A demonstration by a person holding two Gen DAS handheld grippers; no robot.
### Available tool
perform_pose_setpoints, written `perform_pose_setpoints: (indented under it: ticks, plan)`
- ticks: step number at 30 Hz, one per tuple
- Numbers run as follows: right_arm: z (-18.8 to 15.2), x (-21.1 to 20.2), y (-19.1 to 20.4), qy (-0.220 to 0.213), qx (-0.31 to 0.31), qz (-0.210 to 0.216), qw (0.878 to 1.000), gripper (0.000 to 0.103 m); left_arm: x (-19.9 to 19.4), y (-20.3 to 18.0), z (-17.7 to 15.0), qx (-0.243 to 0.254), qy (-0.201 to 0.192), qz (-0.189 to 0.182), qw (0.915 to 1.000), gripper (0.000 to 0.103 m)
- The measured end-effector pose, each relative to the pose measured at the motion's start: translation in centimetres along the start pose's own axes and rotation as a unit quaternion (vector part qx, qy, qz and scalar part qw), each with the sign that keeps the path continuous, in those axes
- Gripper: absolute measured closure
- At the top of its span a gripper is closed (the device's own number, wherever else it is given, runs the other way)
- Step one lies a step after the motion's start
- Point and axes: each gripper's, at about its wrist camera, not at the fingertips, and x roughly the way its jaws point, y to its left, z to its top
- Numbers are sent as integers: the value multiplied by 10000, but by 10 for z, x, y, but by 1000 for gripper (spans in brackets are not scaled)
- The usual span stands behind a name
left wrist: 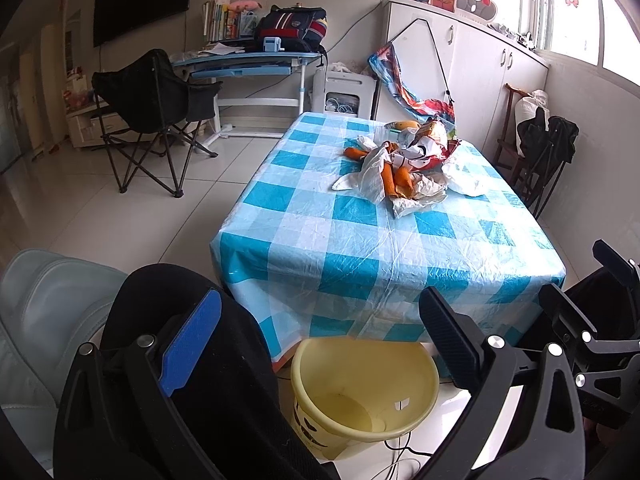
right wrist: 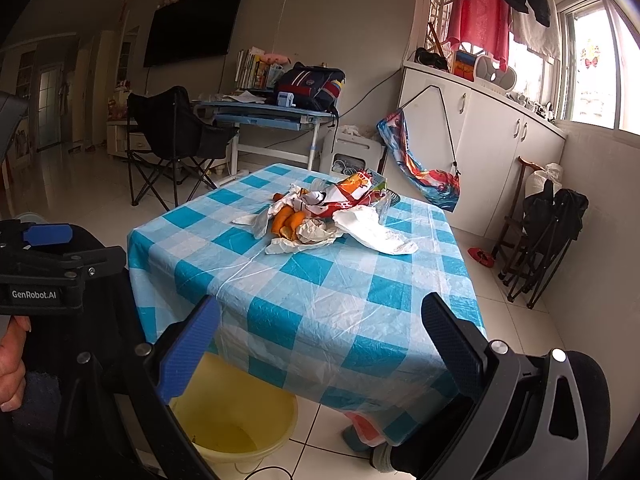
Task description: Collect trash
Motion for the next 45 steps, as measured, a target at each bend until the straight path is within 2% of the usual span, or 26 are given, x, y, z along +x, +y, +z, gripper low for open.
perform_pose_setpoints:
  ticks: [45]
  plan:
    - [0, -4, -9, -78, 153, 9, 9999, 6, 1, 3, -3, -17, -22, 115, 9999, 7]
